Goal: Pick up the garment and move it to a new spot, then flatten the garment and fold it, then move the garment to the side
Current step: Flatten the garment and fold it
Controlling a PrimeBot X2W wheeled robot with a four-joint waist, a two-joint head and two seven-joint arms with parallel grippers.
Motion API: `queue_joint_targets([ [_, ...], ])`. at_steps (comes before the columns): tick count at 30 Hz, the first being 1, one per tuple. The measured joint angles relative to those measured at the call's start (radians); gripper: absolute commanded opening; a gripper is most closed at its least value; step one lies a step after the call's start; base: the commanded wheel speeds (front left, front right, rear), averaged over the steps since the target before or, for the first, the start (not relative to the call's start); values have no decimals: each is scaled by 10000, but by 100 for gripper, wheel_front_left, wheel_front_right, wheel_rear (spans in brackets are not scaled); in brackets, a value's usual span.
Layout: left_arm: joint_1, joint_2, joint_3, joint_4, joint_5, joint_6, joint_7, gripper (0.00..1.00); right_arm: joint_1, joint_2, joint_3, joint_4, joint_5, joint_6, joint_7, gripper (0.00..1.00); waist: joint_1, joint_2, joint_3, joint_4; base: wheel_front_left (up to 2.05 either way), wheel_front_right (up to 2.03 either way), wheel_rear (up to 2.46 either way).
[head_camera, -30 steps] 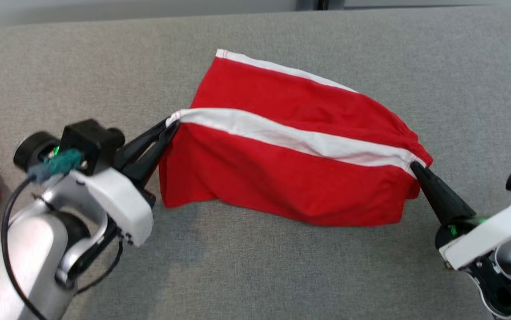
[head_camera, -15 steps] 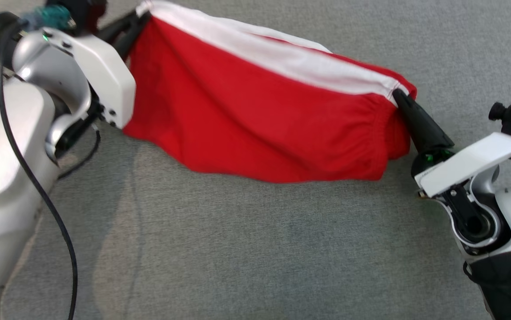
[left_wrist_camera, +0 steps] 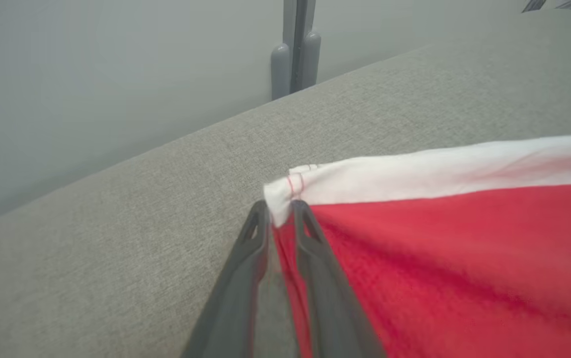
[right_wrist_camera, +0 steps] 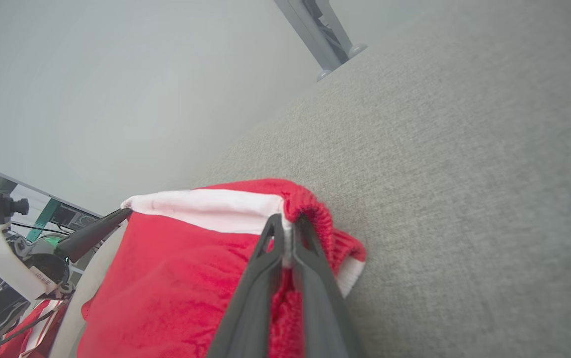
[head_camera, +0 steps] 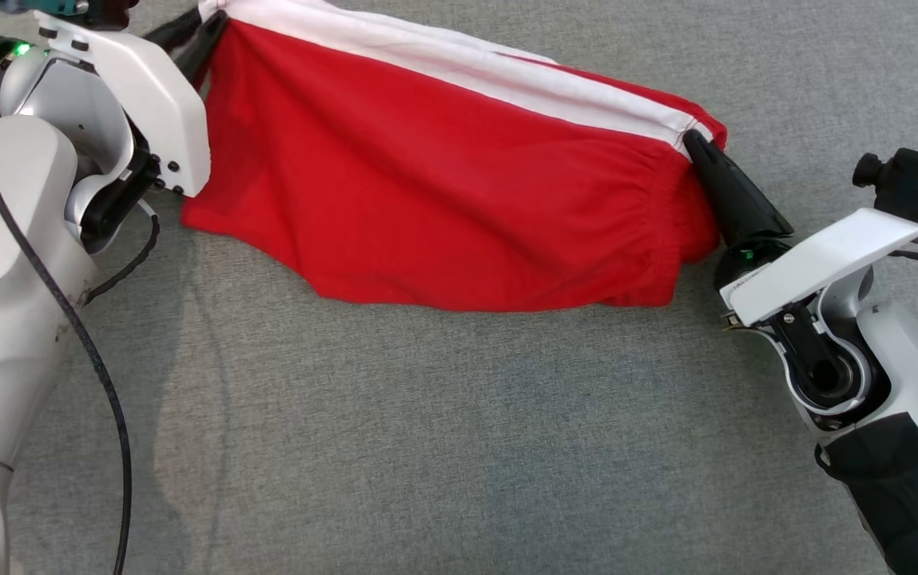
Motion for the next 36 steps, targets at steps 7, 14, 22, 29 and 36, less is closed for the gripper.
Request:
queue_joint_targets([
  [7,517,-420,640,468,-389,324,-2004,100,531,-428,79,125,-441,0,-1225,100,0,0,-290,227,0,0,0],
  [14,2300,-489,1787,-968,-740,1547,-4358,100,1641,-405,-989,-570,-2282,0,-2366,100,0,0,-734,506,0,0,0],
  [22,4673,-261,3212,-4615,579,3191,-4544,100,2469,180,-2621,-1695,-5382,2,-2497,100,0,0,-1086,735,0,0,0],
  [29,6869,-382,3804,-7014,2132,3967,-4544,100,3071,700,-3304,-1998,-7275,2,-2520,100,0,0,-1378,861,0,0,0],
  [36,7669,-460,3662,-7041,2512,3944,-4544,100,3616,955,-3647,-1710,-7618,0,-2520,100,0,0,-1609,1005,0,0,0],
])
